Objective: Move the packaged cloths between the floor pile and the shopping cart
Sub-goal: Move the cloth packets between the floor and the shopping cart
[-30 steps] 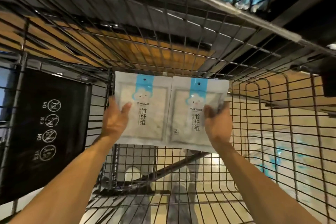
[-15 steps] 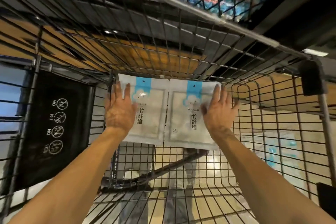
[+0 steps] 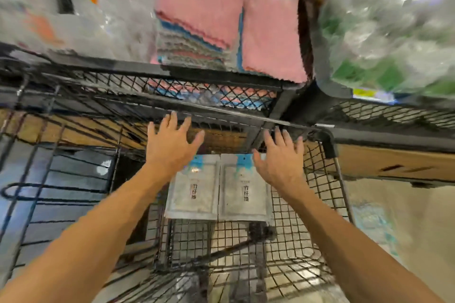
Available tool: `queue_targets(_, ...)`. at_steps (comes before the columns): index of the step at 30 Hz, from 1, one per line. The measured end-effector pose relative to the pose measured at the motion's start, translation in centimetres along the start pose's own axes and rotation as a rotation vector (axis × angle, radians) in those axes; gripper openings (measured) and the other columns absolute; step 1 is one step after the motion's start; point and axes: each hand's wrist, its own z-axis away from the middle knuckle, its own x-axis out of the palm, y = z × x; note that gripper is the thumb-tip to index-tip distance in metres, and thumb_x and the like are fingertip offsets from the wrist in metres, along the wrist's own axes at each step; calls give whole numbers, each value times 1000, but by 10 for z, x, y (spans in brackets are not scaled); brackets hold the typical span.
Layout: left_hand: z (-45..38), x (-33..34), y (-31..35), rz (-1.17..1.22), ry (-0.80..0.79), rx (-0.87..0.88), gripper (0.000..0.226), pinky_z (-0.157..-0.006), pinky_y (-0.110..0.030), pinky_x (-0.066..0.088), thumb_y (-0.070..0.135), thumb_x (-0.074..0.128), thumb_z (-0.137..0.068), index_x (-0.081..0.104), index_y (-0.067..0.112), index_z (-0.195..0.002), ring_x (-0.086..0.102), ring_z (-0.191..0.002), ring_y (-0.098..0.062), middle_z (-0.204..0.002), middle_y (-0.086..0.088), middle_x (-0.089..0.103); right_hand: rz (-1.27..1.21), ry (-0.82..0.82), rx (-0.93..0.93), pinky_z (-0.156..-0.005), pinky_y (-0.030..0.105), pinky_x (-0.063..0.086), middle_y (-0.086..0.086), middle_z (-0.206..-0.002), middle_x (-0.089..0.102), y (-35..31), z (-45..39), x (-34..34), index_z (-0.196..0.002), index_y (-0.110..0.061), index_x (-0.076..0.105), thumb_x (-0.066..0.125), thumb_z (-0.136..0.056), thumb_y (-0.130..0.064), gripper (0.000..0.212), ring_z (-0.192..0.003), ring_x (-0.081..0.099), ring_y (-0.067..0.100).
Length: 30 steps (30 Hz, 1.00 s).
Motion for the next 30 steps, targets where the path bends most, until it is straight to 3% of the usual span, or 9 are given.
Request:
queue_targets(6,20,-125,31,-3,55,-9,78,-118,-68,15,77,20,-95,37,32,-156,33,-147,-30,-158,-9,41,-97,123,-11,-126,60,8,5,-170,27,15,22,-116,-161,-27,32,43,-101,-60,69,-158,19,27)
queue_targets(9,34,-188,54,0,82,29,76,-119,-66,12,79,18,-94,31,37,-157,28,-150,-31,-162,-8,35,-133,181,-35,-124,63,12,4,-169,29,25,35,-181,-159,-28,32,42,-102,-61,67,-156,23,28)
queue_targets(12,45,-241,79,-25,180,78,71,-117,-62,17,75,20,-95,37,37,-153,34,-146,-30,-157,-7,42,-126,238,-31,-123,65,15,6,-169,29,36,50,-242,-159,-28,33,39,-101,-65,69,-155,25,30)
queue_targets(17,64,-320,112,-18,261,185,74,-116,-66,15,77,17,-94,34,38,-154,32,-147,-30,-160,-4,37,-179,337,31,-123,64,16,5,-168,32,50,87,-327,-157,-27,38,41,-100,-67,69,-154,28,30)
queue_targets(21,83,-364,135,-46,312,320,78,-118,-68,9,80,11,-92,29,40,-156,25,-152,-29,-165,-4,28,-203,420,124,-124,63,14,4,-168,31,63,130,-370,-158,-27,35,40,-101,-66,70,-155,26,28)
queue_targets(25,86,-396,160,-50,340,493,90,-115,-68,22,88,2,-83,33,41,-154,30,-149,-32,-163,-5,32,-205,494,258,-123,62,17,6,-167,33,83,184,-393,-160,-26,33,39,-100,-68,73,-155,27,29)
queue_targets(27,93,-406,180,-101,336,608,98,-114,-69,23,91,-7,-77,35,44,-151,31,-148,-33,-161,-3,35,-196,515,336,-122,62,22,5,-167,33,95,211,-400,-160,-27,32,38,-100,-69,74,-154,29,29)
queue_targets(30,122,-413,215,-56,366,693,90,-113,-69,18,88,1,-83,40,40,-148,35,-144,-36,-160,-7,37,-176,545,462,-116,61,36,2,-163,41,112,256,-402,-156,-29,41,31,-97,-75,76,-151,36,27)
